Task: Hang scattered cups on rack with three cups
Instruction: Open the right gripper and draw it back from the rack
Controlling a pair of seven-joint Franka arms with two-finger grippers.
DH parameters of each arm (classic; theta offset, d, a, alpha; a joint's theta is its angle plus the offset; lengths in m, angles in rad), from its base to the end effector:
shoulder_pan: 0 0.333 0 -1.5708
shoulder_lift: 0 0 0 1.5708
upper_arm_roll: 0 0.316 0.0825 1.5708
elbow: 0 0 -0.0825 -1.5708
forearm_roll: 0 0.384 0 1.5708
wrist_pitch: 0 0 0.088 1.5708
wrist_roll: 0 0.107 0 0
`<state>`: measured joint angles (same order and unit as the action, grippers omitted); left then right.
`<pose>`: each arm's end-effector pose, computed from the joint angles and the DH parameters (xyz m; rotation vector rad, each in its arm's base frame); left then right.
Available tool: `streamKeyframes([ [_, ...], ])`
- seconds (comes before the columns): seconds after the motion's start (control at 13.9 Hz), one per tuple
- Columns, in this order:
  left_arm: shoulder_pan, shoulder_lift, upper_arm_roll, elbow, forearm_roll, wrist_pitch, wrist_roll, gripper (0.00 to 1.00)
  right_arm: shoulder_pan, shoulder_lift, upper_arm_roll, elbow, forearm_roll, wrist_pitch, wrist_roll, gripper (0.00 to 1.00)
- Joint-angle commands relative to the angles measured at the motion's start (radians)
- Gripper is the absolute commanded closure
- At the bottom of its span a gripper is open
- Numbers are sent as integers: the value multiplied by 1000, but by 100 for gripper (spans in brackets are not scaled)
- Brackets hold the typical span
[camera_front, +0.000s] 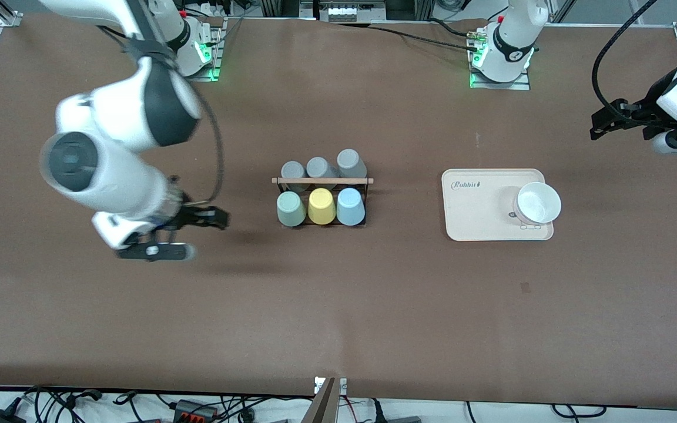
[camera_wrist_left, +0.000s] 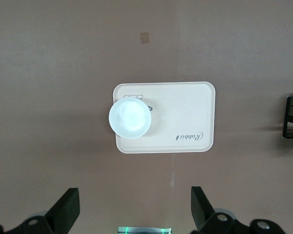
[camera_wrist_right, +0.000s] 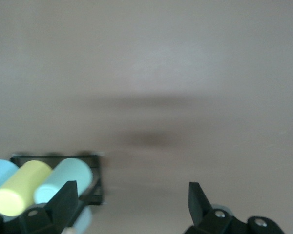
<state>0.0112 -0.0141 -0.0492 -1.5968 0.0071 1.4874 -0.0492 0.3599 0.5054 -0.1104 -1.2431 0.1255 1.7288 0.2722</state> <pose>0.5400 -0.0199 0.6132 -3.1261 -0.0180 0.1484 0.6741 0.2015 0.4759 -3.0773 0.0465 0.0532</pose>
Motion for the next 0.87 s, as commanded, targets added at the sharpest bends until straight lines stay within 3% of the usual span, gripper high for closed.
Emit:
streamKeyframes([
  [0.0, -2, 14, -3, 29, 24, -13, 6, 0, -82, -73, 9, -10, -68, -41, -50, 0],
  [0.22, -2, 14, -3, 29, 24, -13, 6, 0, -122, -137, 2, -12, -90, -84, -61, 0],
  [0.43, -2, 14, -3, 29, 24, -12, 6, 0, -177, -142, -32, -10, -87, -87, -118, 0],
  [0.58, -2, 14, -3, 29, 24, -12, 6, 0, -270, -175, -9, -25, -76, -89, -188, 0],
  [0.79, -2, 14, -3, 29, 22, -12, 6, 0, -325, -209, 29, -35, -86, -87, -217, 0],
])
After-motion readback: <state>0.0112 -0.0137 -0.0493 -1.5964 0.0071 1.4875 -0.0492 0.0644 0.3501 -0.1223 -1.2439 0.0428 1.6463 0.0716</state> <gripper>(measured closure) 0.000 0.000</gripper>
